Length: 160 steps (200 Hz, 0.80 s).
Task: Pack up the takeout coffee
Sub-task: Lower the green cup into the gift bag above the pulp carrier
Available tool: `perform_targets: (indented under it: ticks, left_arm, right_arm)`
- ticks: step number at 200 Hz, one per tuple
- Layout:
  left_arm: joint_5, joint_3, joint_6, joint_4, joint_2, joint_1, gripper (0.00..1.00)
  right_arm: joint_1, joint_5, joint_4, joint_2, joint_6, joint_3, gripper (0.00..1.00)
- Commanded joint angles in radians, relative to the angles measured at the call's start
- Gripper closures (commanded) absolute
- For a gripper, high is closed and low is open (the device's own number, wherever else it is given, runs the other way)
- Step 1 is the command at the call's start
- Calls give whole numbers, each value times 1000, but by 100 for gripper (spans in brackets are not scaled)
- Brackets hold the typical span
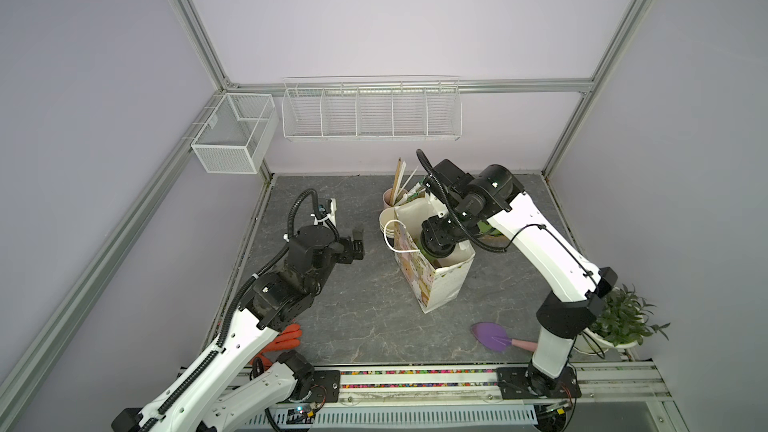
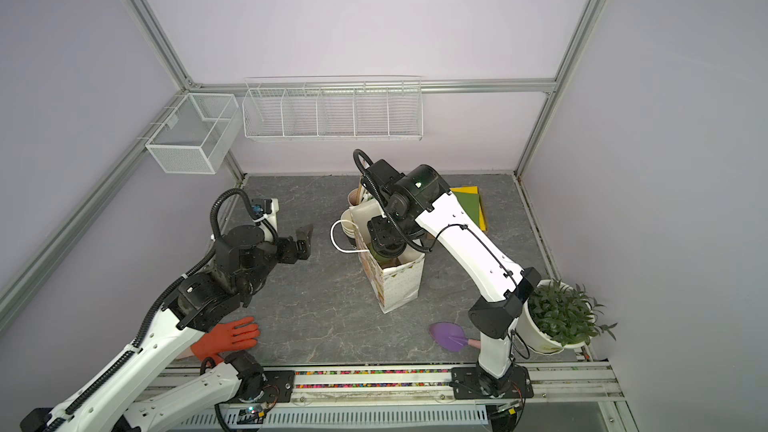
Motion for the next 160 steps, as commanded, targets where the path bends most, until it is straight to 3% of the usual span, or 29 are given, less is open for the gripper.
perform_targets:
  ticks: [1,160]
  left_arm:
    - [6,-11,9,-8,-1,5,1]
    - [14,-14,9,-8,2,5,1]
  right_arm:
    - [-14,-30,-173,4,-16,-27,28]
    - [-32,-37,-172,46,-17,-147,29]
